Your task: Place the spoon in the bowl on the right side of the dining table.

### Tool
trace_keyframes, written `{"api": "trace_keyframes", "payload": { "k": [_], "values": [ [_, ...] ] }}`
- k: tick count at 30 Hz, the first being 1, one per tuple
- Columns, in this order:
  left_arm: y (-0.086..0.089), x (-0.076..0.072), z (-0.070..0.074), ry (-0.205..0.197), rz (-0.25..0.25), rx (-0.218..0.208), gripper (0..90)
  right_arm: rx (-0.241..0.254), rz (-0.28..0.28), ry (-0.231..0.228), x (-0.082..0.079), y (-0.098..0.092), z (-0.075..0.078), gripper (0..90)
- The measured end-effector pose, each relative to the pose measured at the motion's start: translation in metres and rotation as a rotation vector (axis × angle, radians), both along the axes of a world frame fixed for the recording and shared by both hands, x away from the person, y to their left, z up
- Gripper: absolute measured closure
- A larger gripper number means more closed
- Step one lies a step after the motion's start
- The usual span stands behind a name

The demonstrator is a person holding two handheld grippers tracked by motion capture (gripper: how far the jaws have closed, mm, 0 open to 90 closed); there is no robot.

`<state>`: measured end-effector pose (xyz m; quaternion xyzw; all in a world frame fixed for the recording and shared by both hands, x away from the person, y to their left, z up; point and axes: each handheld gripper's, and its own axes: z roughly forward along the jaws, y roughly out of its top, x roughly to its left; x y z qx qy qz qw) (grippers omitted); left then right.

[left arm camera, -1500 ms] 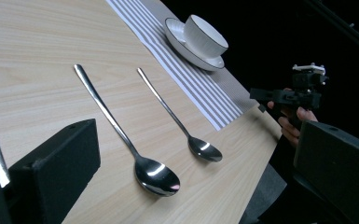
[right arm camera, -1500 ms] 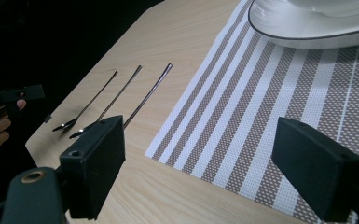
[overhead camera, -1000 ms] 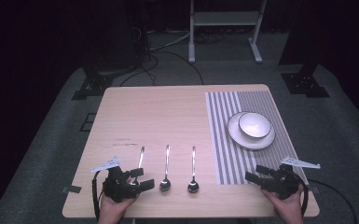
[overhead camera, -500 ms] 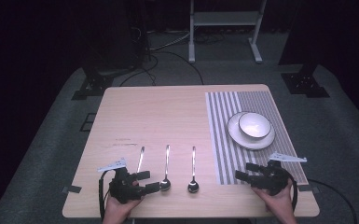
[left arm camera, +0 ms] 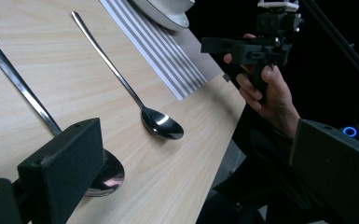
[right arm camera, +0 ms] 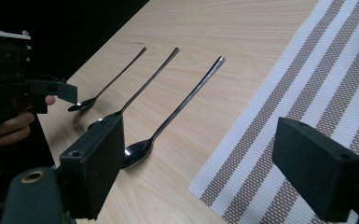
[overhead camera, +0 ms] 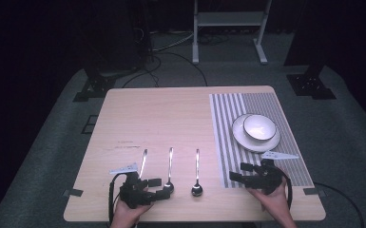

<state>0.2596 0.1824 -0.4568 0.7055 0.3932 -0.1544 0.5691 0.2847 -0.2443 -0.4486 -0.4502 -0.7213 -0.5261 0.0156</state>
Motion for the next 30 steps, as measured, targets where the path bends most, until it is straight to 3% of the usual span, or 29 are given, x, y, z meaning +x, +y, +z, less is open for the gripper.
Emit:
{"api": "trace_keyframes", "payload": {
  "k": [19,23,24,27,30],
  "values": [
    [-0.015,0.002,-0.013,0.074,-0.072,0.026,4.1,-0.035,0.055,-0.007,0.012,0.023,0.006,15.9],
    [-0.019,0.003,-0.017,0.092,-0.078,0.072,4.1,-0.031,0.057,-0.003,0.014,0.025,0.008,15.9],
    [-0.021,0.003,-0.019,0.108,-0.055,0.131,4.1,-0.034,0.060,-0.003,0.015,0.026,0.009,15.9],
    [-0.023,0.003,-0.025,0.133,-0.035,0.149,4.1,-0.037,0.062,-0.001,0.016,0.029,0.009,15.9],
    [-0.024,0.002,-0.024,0.128,-0.030,0.162,4.2,-0.041,0.070,-0.001,0.017,0.031,0.010,15.9]
  ]
}}
